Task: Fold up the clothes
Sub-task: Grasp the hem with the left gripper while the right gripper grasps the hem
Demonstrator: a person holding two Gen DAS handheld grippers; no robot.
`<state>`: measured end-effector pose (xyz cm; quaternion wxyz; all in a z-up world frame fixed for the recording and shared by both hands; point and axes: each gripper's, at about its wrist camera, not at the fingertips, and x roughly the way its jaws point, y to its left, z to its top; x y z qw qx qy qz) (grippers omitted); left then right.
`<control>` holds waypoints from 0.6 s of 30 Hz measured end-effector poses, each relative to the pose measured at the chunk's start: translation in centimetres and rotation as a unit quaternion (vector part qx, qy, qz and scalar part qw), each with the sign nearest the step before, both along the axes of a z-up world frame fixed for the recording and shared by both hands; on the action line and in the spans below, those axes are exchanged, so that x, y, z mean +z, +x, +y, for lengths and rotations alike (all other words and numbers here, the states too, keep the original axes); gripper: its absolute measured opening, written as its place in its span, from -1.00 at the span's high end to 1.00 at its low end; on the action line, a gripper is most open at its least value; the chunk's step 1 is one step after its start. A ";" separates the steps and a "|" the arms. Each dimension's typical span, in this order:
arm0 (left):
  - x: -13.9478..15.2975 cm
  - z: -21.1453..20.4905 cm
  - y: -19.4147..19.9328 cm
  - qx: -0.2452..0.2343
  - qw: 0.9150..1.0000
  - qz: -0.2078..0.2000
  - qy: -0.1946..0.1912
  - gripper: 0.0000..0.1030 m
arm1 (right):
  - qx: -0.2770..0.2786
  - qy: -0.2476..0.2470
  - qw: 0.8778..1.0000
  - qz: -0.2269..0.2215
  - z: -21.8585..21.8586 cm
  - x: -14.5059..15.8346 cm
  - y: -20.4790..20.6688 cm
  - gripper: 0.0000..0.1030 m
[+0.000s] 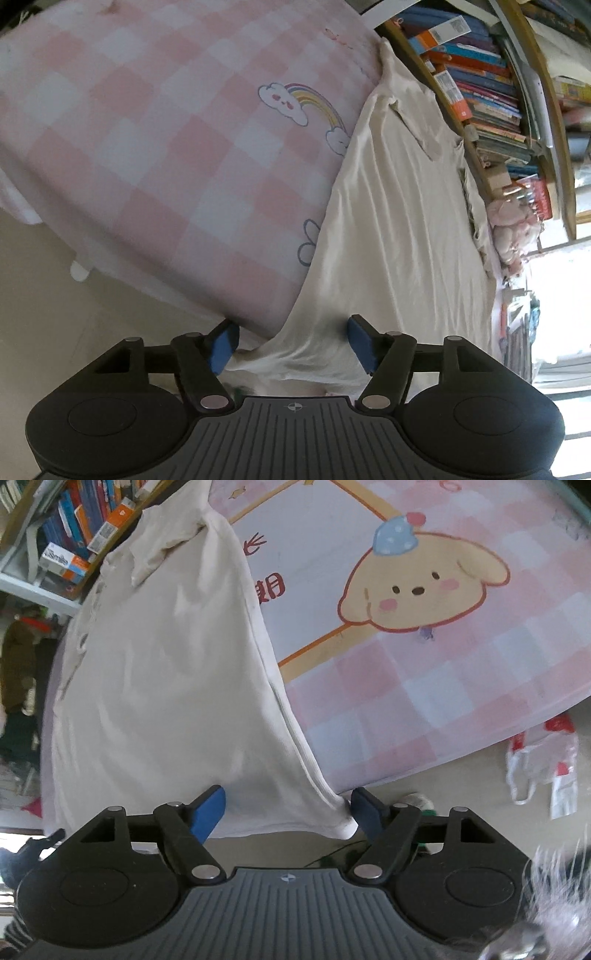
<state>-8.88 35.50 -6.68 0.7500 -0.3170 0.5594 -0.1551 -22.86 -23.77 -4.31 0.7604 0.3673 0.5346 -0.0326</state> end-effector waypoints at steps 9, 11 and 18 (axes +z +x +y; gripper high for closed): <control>-0.1 -0.3 -0.5 -0.061 0.998 -0.018 -0.016 -0.26 | 0.022 0.043 0.998 -0.026 -0.7 -0.7 -0.2 -0.46; 0.1 -0.6 -0.6 -0.083 0.996 -0.024 -0.013 -0.26 | 0.042 0.034 0.998 -0.033 -0.6 -0.4 -0.4 -0.46; 0.4 -1.0 -0.8 -0.116 0.992 -0.041 0.004 -0.09 | 0.080 0.010 0.996 -0.043 0.1 -0.2 -0.4 -0.26</control>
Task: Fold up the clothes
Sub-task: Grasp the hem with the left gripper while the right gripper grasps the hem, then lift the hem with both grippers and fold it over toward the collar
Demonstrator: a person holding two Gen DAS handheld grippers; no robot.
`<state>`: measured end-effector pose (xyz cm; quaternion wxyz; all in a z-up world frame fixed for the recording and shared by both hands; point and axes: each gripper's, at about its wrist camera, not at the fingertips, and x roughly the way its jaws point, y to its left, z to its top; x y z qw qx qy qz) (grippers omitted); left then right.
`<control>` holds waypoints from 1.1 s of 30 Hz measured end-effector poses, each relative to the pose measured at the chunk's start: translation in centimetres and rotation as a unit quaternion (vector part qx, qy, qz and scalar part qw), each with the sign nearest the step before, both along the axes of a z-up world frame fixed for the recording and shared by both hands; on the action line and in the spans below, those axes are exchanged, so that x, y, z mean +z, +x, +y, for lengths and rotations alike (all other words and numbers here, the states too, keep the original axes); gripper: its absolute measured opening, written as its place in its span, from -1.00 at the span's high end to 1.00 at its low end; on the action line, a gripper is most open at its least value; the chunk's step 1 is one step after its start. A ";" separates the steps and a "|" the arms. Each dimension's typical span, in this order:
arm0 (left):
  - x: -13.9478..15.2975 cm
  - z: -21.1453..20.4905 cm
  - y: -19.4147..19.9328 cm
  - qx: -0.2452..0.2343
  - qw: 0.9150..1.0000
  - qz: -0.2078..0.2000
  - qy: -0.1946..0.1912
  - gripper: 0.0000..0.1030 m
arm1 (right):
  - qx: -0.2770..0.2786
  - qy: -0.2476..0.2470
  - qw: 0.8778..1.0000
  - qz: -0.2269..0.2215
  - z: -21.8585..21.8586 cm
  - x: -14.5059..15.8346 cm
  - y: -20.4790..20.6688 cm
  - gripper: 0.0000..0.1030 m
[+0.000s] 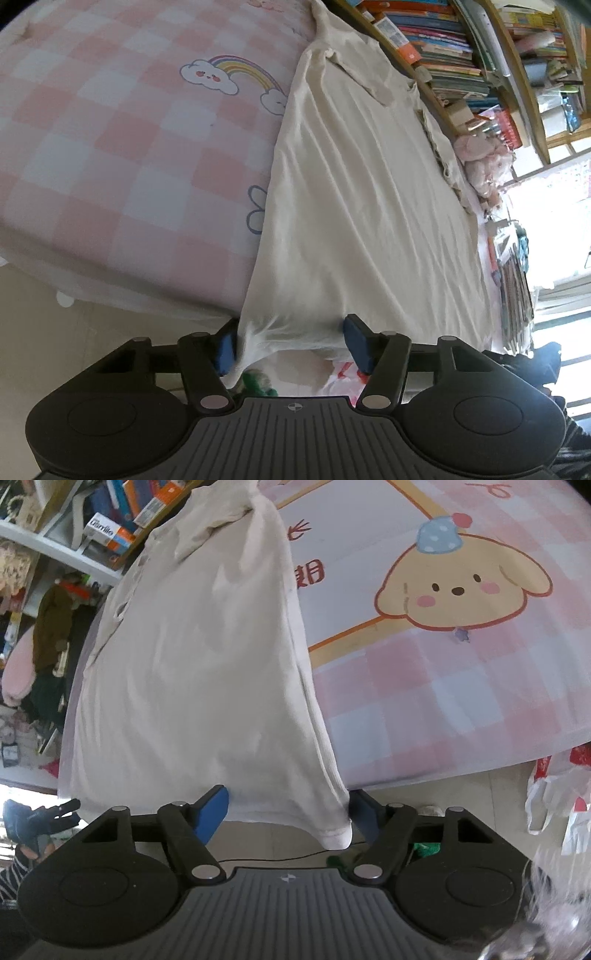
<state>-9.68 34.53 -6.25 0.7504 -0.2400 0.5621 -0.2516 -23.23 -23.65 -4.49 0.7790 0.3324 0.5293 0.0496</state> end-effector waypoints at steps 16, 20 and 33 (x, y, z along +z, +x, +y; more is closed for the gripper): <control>2.1 -0.3 -3.1 -0.025 0.998 -0.064 0.010 0.97 | 0.081 -0.099 0.991 -0.040 1.9 3.3 -1.8 0.87; 1.8 0.1 -4.4 -0.036 0.998 -0.044 0.001 0.97 | 0.088 -0.103 0.990 -0.028 2.1 4.0 -3.1 0.87; 4.5 0.2 -7.5 -0.039 0.991 -0.031 -0.127 0.97 | 0.028 -0.005 0.996 -0.082 1.5 6.8 -9.8 0.87</control>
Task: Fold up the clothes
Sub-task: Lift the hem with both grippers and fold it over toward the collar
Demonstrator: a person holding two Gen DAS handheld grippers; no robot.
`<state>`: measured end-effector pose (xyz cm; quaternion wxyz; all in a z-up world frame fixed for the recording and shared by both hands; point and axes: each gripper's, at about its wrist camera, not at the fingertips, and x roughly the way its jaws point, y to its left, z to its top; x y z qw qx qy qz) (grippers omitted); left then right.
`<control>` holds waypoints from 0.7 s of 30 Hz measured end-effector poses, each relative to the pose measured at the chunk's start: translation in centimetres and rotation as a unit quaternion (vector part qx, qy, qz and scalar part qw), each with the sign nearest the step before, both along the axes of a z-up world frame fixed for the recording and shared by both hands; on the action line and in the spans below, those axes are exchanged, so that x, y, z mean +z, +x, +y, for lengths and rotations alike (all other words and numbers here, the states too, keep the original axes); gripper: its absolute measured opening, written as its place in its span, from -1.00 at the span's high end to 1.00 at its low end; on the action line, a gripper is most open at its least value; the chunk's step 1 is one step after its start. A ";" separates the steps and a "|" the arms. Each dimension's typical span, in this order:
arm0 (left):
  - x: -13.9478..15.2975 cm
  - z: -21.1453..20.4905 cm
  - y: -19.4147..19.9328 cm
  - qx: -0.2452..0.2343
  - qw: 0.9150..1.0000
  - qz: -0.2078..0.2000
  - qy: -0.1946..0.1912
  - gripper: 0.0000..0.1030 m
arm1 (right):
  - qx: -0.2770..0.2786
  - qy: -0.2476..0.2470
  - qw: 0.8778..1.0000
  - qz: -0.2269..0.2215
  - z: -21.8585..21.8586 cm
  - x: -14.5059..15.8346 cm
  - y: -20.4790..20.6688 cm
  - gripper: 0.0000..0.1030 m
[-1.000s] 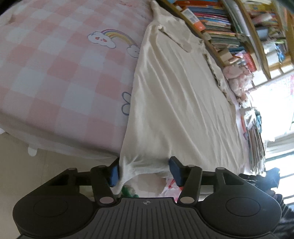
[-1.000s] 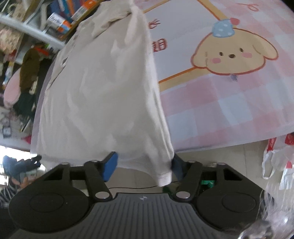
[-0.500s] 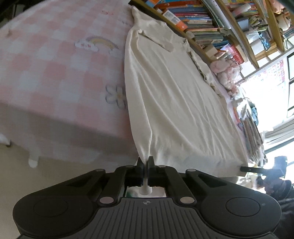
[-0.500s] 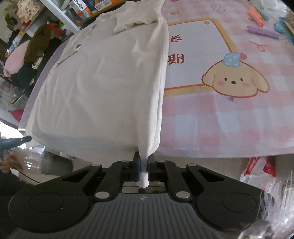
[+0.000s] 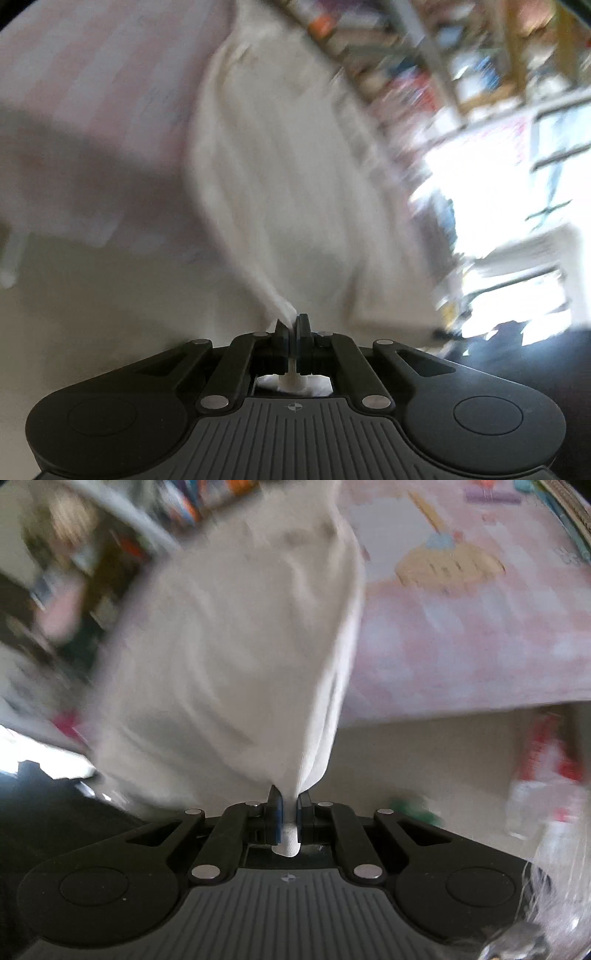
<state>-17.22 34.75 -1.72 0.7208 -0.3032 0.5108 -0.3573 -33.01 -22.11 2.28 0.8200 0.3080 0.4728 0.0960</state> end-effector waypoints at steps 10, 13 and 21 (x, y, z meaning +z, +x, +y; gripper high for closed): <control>5.5 1.0 9.1 0.235 0.951 -0.099 -0.174 0.97 | -0.190 0.175 0.931 -0.257 -5.3 5.1 4.6 0.87; 6.8 -0.8 11.7 0.267 0.938 -0.112 -0.192 0.97 | -0.185 0.183 0.921 -0.289 -6.2 7.1 7.8 0.87; 8.0 -4.3 17.5 0.332 0.916 -0.125 -0.190 0.97 | -0.267 0.217 0.901 -0.263 -9.4 6.7 19.4 0.87</control>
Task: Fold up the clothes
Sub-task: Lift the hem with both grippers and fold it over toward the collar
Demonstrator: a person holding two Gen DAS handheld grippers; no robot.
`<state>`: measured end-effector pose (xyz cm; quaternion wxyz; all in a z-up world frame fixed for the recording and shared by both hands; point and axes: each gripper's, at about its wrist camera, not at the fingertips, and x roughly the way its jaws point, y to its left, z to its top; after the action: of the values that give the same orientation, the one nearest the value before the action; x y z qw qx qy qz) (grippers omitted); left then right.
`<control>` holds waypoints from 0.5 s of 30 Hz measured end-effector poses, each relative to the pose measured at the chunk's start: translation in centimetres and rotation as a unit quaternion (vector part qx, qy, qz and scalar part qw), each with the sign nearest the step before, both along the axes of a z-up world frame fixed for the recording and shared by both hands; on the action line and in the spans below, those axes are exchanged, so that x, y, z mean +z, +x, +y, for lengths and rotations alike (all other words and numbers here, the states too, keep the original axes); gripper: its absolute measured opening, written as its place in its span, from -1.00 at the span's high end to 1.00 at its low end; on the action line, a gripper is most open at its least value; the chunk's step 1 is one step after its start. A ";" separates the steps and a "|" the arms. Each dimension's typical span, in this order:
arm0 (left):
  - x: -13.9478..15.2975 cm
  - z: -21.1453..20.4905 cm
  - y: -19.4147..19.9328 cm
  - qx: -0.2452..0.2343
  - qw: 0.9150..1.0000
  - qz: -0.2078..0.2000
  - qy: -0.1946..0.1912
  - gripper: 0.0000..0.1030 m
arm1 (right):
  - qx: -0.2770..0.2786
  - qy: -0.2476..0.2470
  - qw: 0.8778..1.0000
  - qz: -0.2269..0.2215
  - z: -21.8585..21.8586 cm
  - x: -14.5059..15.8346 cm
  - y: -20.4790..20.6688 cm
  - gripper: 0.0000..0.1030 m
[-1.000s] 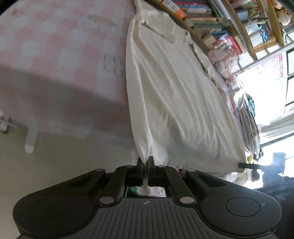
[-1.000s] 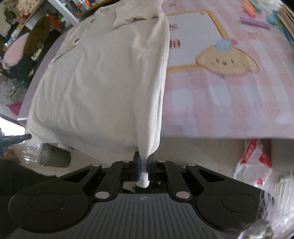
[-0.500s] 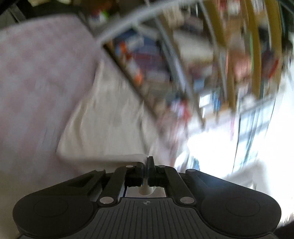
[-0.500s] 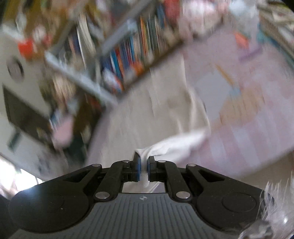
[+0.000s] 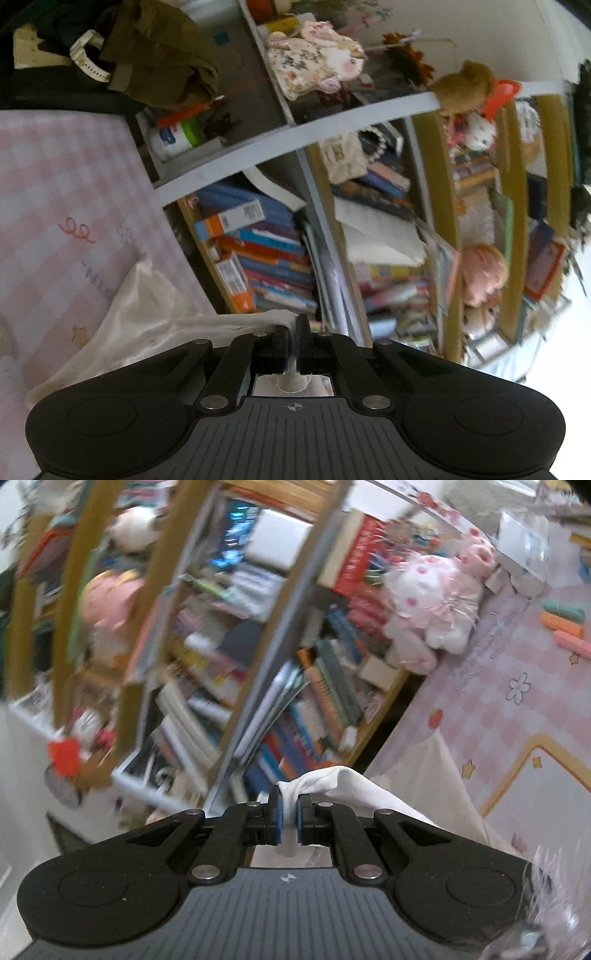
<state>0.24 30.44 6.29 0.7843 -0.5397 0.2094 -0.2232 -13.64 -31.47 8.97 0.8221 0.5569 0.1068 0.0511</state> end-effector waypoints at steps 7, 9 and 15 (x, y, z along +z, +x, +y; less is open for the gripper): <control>-0.6 -2.5 4.8 0.052 0.997 0.047 0.041 0.97 | 0.034 0.004 0.999 0.042 -2.1 -2.7 7.9 0.87; -0.9 -3.3 5.9 0.062 0.994 0.061 0.059 0.97 | 0.043 0.006 0.997 0.059 -2.5 -3.8 9.7 0.87; -1.6 -4.8 7.7 0.073 0.991 0.084 0.079 0.97 | 0.060 0.024 0.994 0.092 -3.5 -6.6 13.5 0.87</control>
<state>7.90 25.60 4.69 0.8184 -0.5068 0.2509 -0.1019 -0.18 -34.98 2.34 0.7906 0.5715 0.2141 0.0510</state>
